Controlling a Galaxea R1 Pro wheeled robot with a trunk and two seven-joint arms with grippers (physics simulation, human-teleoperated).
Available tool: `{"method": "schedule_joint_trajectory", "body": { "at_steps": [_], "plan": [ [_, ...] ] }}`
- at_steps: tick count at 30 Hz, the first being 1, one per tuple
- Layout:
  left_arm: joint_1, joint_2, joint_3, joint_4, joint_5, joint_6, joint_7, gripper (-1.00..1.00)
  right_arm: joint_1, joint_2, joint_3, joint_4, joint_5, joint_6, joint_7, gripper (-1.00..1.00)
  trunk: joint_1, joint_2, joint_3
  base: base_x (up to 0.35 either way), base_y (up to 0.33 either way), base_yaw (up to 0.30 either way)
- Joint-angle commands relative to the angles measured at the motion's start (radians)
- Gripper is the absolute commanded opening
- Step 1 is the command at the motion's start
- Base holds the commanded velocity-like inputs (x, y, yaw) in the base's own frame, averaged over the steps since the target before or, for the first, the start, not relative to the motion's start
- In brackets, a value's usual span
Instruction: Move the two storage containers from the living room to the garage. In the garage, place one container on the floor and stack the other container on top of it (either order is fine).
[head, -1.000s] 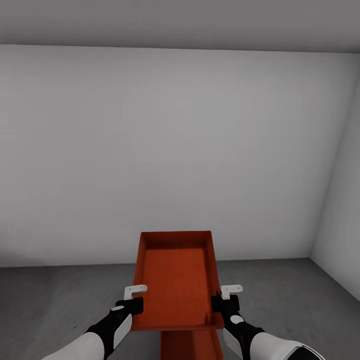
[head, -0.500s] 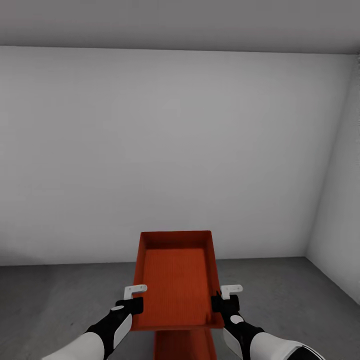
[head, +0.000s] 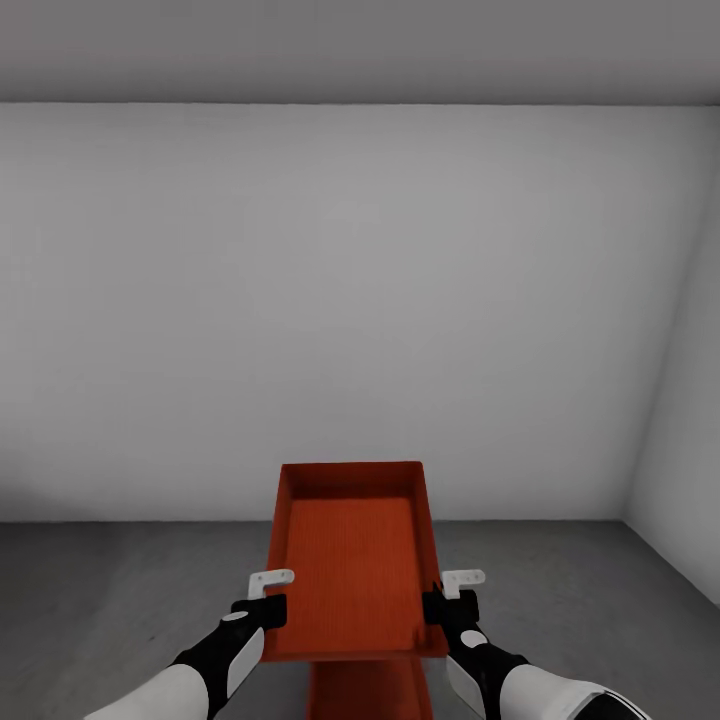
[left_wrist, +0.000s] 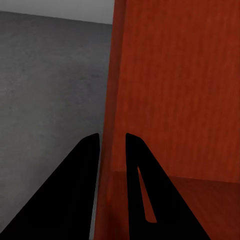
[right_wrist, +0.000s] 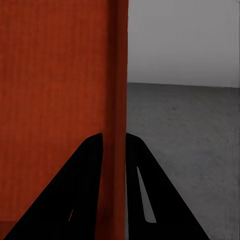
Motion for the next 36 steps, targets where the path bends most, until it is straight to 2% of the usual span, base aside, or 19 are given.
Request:
{"method": "schedule_joint_trajectory", "body": {
  "at_steps": [1,7,23,36],
  "plan": [
    [0.0,0.002,0.02,-0.005,-0.012,0.003,0.011,-1.0,0.0,0.001,-0.065,-0.001,0.013,0.004,0.002,-1.0,0.0,0.0,0.001,-0.001,-0.001,0.236],
    [0.0,0.002,0.02,-0.004,-0.012,0.004,0.011,-1.0,0.0,0.001,-0.065,-0.001,0.013,0.004,0.002,-1.0,0.0,0.0,0.003,0.0,0.0,0.141],
    [0.0,0.002,0.02,-0.003,-0.014,0.003,0.011,-1.0,0.0,0.0,-0.065,-0.001,0.013,0.005,0.003,-1.0,0.0,0.0,0.003,0.0,0.0,0.005],
    [0.0,0.003,0.02,-0.003,-0.012,0.003,0.011,-1.0,0.0,0.001,-0.065,-0.001,0.013,0.004,0.002,-1.0,0.0,0.0,0.003,0.0,-0.22,0.0]
  ]
}}
